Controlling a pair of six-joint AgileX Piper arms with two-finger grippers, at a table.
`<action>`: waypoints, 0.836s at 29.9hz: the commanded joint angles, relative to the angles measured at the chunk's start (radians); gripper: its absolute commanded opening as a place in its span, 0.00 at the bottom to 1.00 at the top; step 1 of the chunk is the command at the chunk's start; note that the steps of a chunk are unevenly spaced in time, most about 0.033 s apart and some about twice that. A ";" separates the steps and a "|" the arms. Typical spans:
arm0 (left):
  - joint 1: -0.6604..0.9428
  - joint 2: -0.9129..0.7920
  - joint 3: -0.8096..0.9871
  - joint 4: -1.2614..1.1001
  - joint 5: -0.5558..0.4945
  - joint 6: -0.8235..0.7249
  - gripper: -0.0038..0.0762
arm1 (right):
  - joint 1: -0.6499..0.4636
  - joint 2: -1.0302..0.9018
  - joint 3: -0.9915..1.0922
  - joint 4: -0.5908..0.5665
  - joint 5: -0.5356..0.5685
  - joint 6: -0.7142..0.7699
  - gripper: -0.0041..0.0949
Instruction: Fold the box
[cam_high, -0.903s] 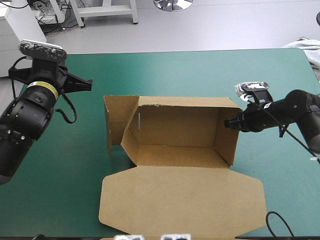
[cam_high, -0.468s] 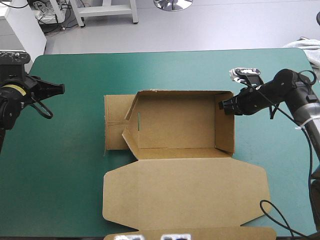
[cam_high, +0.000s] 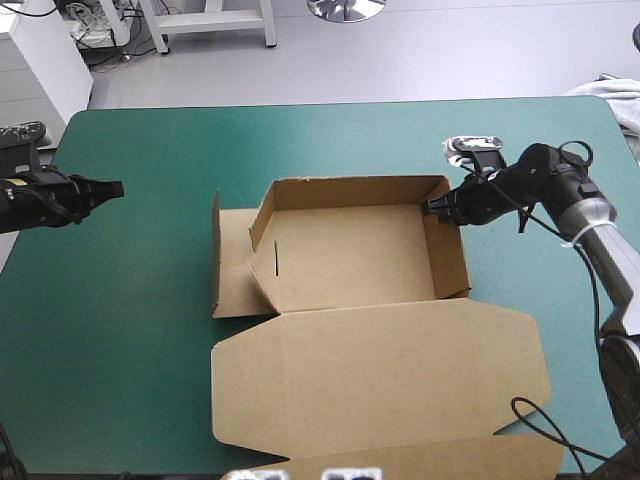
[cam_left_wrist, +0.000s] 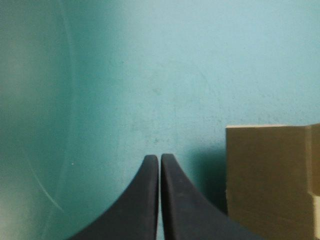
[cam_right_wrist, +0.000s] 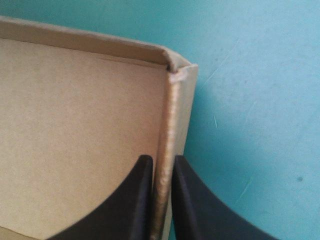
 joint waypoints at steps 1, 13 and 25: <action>0.031 -0.009 -0.033 -0.102 -0.019 0.038 0.04 | 0.043 -0.022 -0.009 -0.088 0.011 0.015 0.27; 0.055 -0.001 -0.033 -0.100 0.003 0.065 0.04 | 0.074 -0.030 -0.069 -0.139 -0.011 0.044 0.36; 0.055 0.007 -0.033 -0.102 0.007 0.080 0.04 | 0.074 -0.030 -0.382 -0.332 0.224 0.169 0.36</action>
